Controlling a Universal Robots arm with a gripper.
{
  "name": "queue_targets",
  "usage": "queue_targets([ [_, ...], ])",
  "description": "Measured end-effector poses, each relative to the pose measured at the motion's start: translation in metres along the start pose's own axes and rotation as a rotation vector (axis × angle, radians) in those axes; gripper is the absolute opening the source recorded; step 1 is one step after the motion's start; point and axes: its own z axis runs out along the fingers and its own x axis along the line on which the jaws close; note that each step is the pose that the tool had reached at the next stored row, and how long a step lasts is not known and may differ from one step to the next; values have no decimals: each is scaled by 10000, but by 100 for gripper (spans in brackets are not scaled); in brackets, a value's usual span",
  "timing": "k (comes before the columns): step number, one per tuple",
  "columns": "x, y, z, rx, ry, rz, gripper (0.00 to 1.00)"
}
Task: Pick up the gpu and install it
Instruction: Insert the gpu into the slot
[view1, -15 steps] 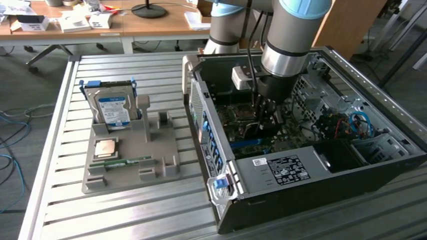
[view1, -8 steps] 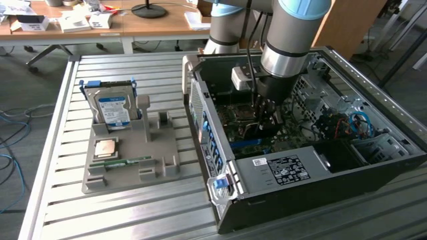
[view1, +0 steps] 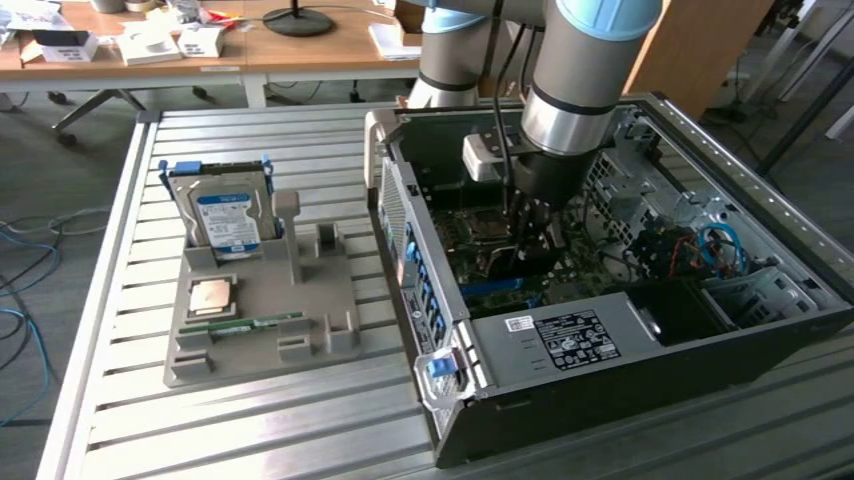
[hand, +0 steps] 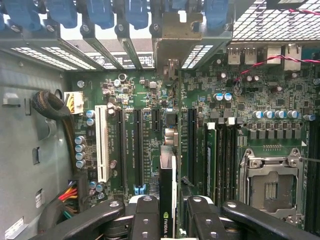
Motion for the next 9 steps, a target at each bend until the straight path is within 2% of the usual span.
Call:
queue_targets([
  [9,-3,14,3,0,-2,-26,26],
])
